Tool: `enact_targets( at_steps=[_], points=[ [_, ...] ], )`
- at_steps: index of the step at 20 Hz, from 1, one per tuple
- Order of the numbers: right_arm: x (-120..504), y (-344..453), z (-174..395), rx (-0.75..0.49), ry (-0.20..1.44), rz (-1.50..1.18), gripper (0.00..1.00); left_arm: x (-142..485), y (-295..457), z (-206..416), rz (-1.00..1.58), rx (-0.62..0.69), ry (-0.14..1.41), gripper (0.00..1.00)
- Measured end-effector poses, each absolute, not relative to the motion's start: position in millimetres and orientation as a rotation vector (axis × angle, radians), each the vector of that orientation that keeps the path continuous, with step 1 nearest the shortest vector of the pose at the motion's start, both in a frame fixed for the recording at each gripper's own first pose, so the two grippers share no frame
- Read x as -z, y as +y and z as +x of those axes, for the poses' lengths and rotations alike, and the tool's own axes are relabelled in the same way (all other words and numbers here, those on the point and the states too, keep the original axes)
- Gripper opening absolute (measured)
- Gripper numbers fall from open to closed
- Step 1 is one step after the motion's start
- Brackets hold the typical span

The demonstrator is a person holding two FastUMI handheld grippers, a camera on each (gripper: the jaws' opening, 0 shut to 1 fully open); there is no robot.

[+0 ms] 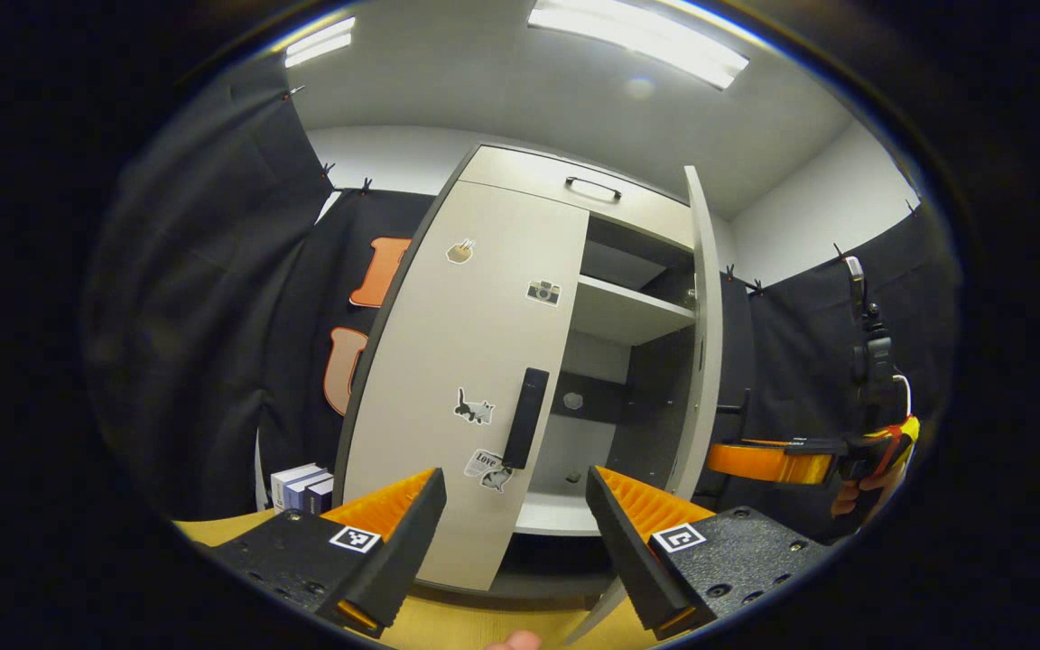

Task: Open the right door of the double-door shoe cabinet with the right hand, and open the left door with the left hand.

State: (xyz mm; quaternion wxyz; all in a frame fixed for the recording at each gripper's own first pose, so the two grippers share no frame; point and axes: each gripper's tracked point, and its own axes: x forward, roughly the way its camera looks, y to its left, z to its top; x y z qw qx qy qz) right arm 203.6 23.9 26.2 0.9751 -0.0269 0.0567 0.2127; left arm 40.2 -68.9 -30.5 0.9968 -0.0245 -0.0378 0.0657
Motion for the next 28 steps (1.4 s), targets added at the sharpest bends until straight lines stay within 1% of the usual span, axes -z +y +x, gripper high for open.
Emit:
enact_targets(
  at_steps=[3, 7, 10, 13, 14, 16, 17, 18, 23, 28],
  points=[
    [-28, 3, 203, -0.388, 0.104, -0.066, 0.23, 37, -78, 41, -0.059, -0.156, -0.062, 0.94],
    [-29, -3, 202, -0.385, 0.094, -0.058, 0.22, 38, -92, 41, -0.072, -0.162, -0.059, 0.94],
    [-33, -20, 208, -0.342, 0.064, -0.104, 0.22, 37, -99, 38, -0.057, -0.182, -0.064, 0.94],
    [-35, -29, 206, -0.312, 0.058, -0.091, 0.21, 39, -108, 36, -0.063, -0.177, -0.064, 0.94],
    [-33, -30, 207, -0.312, 0.062, -0.085, 0.19, 39, -111, 36, -0.067, -0.175, -0.061, 0.94],
    [-33, -30, 208, -0.313, 0.064, -0.07, 0.19, 41, -115, 36, -0.069, -0.175, -0.057, 0.94],
    [-33, -30, 208, -0.312, 0.062, -0.069, 0.19, 39, -118, 36, -0.067, -0.171, -0.059, 0.92],
    [-32, -32, 209, -0.311, 0.062, -0.076, 0.18, 39, -121, 35, -0.065, -0.168, -0.062, 0.94],
    [-32, -33, 209, -0.314, 0.066, -0.056, 0.19, 41, -127, 32, -0.064, -0.163, -0.049, 0.94],
    [-33, -49, 212, -0.251, 0.064, -0.05, 0.19, 44, -121, 36, -0.077, -0.168, -0.032, 0.94]
  ],
)
